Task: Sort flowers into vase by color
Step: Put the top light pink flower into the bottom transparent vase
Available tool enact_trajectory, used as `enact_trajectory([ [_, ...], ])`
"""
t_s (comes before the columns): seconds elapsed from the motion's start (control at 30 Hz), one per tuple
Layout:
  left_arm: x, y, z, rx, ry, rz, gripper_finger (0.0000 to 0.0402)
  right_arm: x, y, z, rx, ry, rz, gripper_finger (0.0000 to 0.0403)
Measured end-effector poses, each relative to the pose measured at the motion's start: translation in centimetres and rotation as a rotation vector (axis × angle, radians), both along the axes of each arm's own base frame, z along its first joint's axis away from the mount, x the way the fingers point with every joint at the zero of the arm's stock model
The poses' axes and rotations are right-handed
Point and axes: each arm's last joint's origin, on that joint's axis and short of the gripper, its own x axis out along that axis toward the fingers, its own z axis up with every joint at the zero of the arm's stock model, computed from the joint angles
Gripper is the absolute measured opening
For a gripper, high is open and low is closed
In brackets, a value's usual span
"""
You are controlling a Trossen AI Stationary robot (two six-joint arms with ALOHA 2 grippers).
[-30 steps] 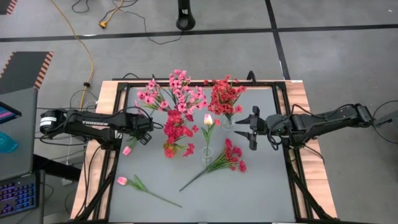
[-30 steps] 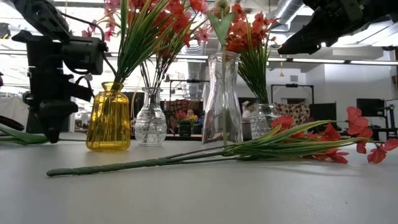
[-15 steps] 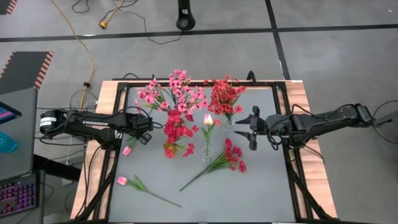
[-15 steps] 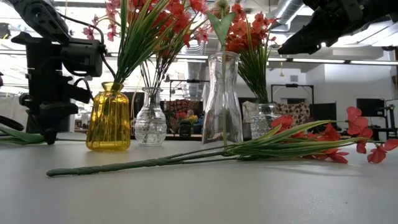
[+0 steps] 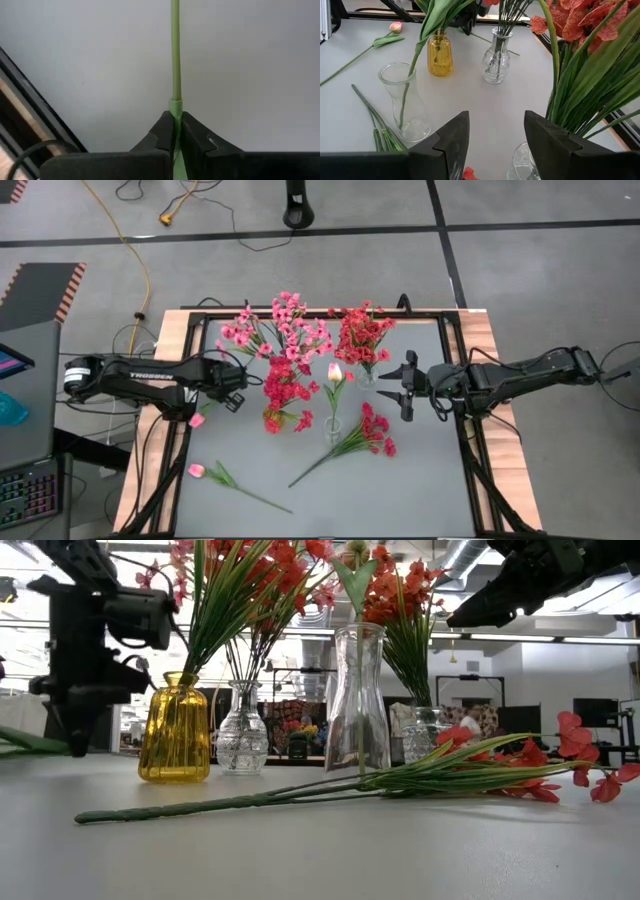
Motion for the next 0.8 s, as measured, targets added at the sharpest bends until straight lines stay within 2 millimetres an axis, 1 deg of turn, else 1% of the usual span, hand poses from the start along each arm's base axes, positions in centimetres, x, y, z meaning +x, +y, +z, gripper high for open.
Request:
enact_trajectory([
  [0.23, 0.5, -1.0, 3.0, -0.009, 0.041, -0.006, 0.0001, 0.0, 0.0, 0.0, 0.0, 0.0, 0.0, 0.0217],
  [0.37, 0.9, -1.9, 4.7, -0.066, 0.022, 0.008, 0.0001, 0.0, 0.0, 0.0, 0.0, 0.0, 0.001, 0.0217],
  [0.53, 1.4, -3.2, 6.5, -0.189, -0.015, 0.042, 0.0001, 0.0, 0.0, 0.0, 0.001, 0.0, 0.0, 0.0217],
  [0.8, 1.6, -6.0, 9.2, -0.458, -0.011, 0.067, 0.0, 0.0, 0.0, 0.0, 0.001, 0.0, 0.001, 0.0217],
])
